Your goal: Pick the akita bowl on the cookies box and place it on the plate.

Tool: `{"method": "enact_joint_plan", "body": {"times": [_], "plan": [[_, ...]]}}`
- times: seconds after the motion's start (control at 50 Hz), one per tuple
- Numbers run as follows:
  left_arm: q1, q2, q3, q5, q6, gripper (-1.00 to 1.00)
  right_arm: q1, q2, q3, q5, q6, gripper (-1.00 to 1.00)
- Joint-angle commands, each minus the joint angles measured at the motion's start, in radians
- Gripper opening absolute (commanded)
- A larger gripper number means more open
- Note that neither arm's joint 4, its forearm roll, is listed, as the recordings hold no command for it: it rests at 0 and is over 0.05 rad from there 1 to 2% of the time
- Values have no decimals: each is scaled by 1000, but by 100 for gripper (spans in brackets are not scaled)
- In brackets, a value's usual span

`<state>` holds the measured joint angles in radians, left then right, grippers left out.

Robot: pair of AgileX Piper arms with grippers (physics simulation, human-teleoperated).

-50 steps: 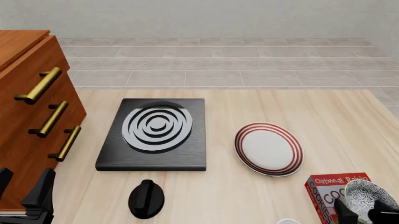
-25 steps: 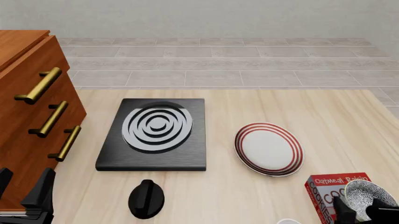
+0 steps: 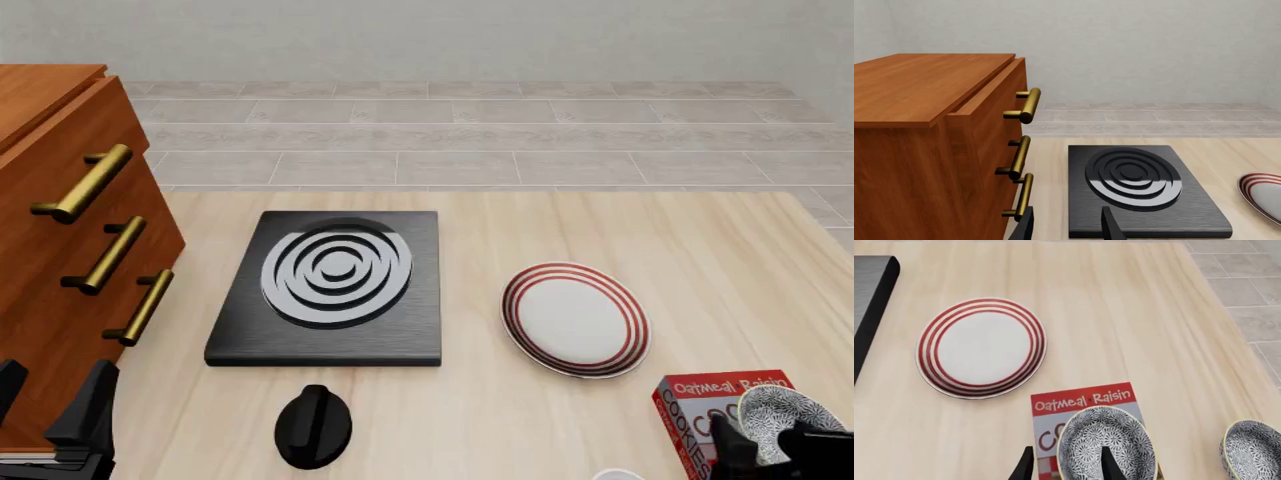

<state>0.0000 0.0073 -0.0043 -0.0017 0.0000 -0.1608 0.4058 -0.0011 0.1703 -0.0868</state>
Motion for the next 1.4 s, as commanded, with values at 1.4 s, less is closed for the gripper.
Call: {"method": "enact_joint_plan", "body": {"times": [1.4], "plan": [[0, 0, 0, 0, 0, 100, 11, 378, 1, -308, 51, 100]]}}
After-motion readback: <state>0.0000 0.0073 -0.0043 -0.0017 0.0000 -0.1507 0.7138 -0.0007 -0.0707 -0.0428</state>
